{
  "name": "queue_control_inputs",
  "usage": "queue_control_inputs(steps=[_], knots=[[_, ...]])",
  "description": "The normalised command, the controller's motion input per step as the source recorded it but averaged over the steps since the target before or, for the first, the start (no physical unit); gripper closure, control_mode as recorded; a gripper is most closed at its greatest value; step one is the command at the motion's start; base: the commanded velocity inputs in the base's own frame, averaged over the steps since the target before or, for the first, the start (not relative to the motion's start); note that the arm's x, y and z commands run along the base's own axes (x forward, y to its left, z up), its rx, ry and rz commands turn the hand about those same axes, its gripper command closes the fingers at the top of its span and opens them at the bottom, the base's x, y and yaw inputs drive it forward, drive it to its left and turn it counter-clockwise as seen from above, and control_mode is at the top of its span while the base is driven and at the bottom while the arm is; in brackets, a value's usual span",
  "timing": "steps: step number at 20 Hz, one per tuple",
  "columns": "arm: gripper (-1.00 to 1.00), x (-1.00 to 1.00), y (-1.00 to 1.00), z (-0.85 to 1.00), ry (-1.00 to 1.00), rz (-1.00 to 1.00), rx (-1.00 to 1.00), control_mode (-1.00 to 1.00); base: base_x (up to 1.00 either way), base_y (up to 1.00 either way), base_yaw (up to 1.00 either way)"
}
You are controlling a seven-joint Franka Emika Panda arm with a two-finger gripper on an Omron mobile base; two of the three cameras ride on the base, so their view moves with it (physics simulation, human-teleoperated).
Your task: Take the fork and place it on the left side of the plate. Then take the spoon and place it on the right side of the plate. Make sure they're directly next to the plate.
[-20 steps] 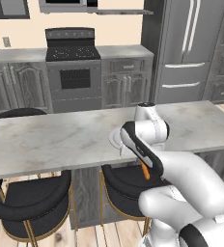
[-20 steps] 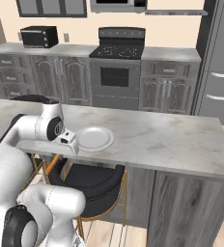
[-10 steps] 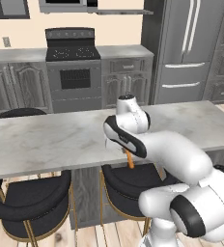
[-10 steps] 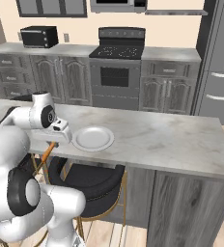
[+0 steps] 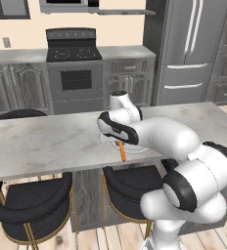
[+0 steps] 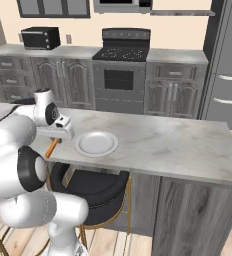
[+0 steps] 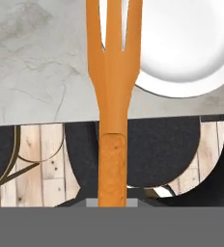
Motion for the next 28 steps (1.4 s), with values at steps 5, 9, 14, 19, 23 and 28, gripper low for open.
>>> queue_control_inputs(steps=[5, 9, 14, 19, 23, 28], knots=[[1.0, 0.48, 0.03, -0.12, -0.09, 0.0, 0.02, -1.0, 0.0, 0.0, 0.0], [1.0, 0.5, 0.16, -0.1, -0.12, 0.0, 0.02, -1.0, 0.0, 0.0, 0.0], [1.0, 0.4, 0.24, -0.16, -0.07, 0.0, 0.03, -1.0, 0.0, 0.0, 0.0], [1.0, 0.31, 0.06, -0.32, -0.02, 0.0, 0.03, -1.0, 0.0, 0.0, 0.0], [1.0, 0.22, 0.0, -0.32, 0.0, 0.0, 0.07, -1.0, 0.0, 0.0, 0.0], [1.0, 0.28, 0.01, -0.1, 0.0, 0.0, 0.04, -1.0, 0.0, 0.0, 0.0]])
